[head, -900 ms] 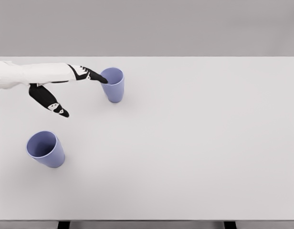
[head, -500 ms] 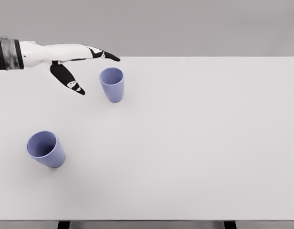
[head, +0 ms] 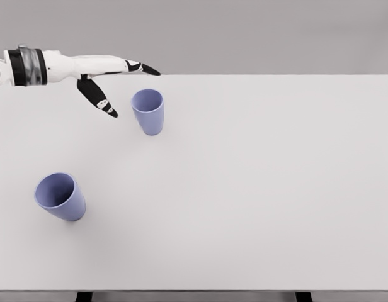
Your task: Place the right cup on the left cup with left arm
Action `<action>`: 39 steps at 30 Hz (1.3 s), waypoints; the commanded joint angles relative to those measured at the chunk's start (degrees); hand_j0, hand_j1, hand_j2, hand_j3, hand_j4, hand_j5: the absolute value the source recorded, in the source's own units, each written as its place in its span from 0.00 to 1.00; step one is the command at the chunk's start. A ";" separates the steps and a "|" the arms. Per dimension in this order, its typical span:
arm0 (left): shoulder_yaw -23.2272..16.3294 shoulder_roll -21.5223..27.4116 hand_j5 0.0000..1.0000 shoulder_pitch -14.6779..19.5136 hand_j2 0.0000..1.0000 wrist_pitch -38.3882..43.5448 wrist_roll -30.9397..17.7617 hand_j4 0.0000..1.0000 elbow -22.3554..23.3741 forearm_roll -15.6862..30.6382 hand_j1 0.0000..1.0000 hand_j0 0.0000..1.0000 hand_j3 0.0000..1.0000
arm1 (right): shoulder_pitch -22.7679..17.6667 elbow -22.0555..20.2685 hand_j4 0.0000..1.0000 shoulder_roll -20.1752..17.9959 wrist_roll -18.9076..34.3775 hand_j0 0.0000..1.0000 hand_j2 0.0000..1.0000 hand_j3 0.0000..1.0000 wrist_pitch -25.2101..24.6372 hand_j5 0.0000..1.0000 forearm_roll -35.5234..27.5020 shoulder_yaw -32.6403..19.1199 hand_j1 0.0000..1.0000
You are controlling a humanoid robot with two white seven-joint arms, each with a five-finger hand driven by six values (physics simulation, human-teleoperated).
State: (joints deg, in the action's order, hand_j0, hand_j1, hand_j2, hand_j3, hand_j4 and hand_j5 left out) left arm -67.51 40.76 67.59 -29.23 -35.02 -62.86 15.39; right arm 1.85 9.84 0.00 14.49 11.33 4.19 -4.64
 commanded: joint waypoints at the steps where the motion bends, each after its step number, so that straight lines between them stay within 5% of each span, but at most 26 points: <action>1: 0.10 -0.59 1.00 0.00 1.00 -0.04 0.02 1.00 1.60 -0.62 1.00 1.00 1.00 | 0.00 0.00 1.00 0.00 0.02 1.00 1.00 1.00 0.01 1.00 0.03 -0.01 1.00; 6: 1.15 -4.98 1.00 0.18 1.00 0.05 0.02 1.00 7.67 -8.09 1.00 1.00 1.00 | 0.00 0.00 1.00 0.00 0.02 1.00 1.00 1.00 0.01 1.00 0.03 -0.01 1.00; 15: 1.15 -11.84 1.00 -0.18 1.00 -0.04 0.02 1.00 15.31 -9.41 1.00 1.00 1.00 | 0.00 0.00 1.00 0.00 0.02 1.00 1.00 1.00 0.01 1.00 0.03 -0.01 1.00; 39: 1.24 -14.65 1.00 -0.35 1.00 -0.04 0.02 1.00 19.01 -12.40 1.00 1.00 1.00 | 0.09 0.00 1.00 0.00 0.02 1.00 1.00 1.00 0.01 1.00 0.03 -0.01 1.00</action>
State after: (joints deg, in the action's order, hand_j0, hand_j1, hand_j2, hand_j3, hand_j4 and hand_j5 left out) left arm -66.42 26.47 67.24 -29.40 -35.02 -43.97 3.04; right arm 1.85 9.84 0.00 14.49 11.33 4.19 -4.63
